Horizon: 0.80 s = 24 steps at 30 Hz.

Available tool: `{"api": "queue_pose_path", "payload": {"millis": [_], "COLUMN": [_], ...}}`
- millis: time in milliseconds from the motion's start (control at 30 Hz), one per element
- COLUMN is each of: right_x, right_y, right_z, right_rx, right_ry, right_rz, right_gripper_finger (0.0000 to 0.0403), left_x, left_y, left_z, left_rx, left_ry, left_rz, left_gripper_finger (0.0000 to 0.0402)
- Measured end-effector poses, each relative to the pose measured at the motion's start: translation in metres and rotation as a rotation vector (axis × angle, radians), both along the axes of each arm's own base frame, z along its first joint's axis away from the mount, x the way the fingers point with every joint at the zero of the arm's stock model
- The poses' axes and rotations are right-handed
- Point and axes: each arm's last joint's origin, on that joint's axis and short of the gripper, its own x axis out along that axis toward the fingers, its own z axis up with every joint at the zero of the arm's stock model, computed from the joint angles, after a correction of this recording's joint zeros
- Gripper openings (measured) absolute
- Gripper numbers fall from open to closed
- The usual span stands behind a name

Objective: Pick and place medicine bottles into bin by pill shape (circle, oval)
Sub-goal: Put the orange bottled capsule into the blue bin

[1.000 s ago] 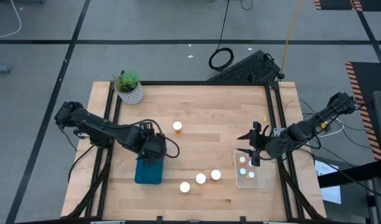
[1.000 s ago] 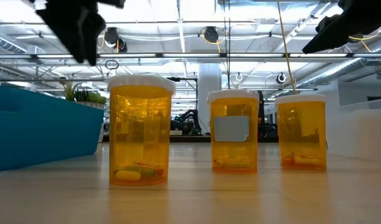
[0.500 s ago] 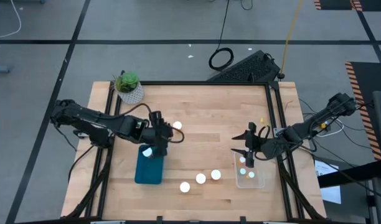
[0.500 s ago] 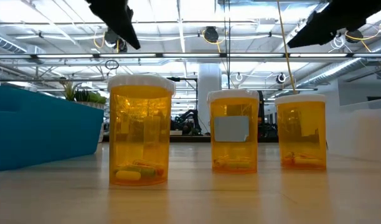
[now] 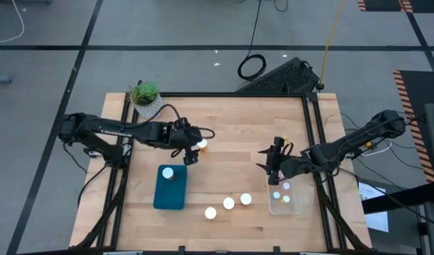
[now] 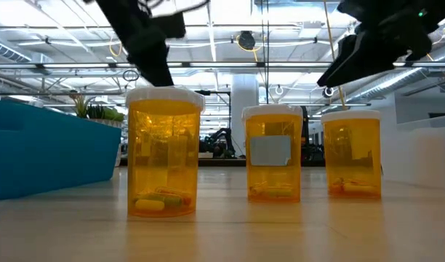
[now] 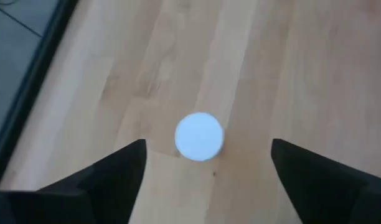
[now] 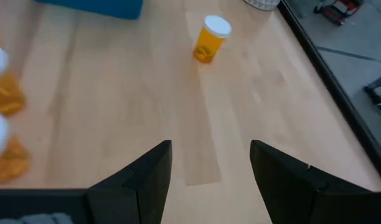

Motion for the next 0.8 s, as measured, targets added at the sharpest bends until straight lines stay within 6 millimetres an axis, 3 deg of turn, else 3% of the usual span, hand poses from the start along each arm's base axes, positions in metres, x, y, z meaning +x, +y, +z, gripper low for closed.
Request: {"api": "queue_pose_path", "payload": {"millis": [133,267,500,800], "right_x": [0.004,0.007,0.014,0.036], "right_y": [-0.010,-0.020,-0.034,-0.043], "right_z": [0.000,0.000,0.001,-0.002], "right_rx": [-0.040,-0.038,0.000,0.062], "right_ry": [0.011,0.023,0.006,-0.068], "right_rz": [-0.020,-0.038,-0.057,0.060], "right_gripper_finger": [0.0212,0.0212,0.0212,0.0212], "left_x": [-0.002,-0.005,-0.005,-0.007], "left_y": [0.022,0.038,0.045,0.051], "left_z": [-0.019,-0.032,-0.038,-0.039], "left_rx": [-0.029,-0.085,-0.123,-0.133], "left_ry": [-0.019,-0.043,-0.101,-0.088], "left_rz": [-0.039,-0.062,-0.115,-0.163], "left_gripper_finger": [0.0377,0.0373,0.0348,0.0345]}}
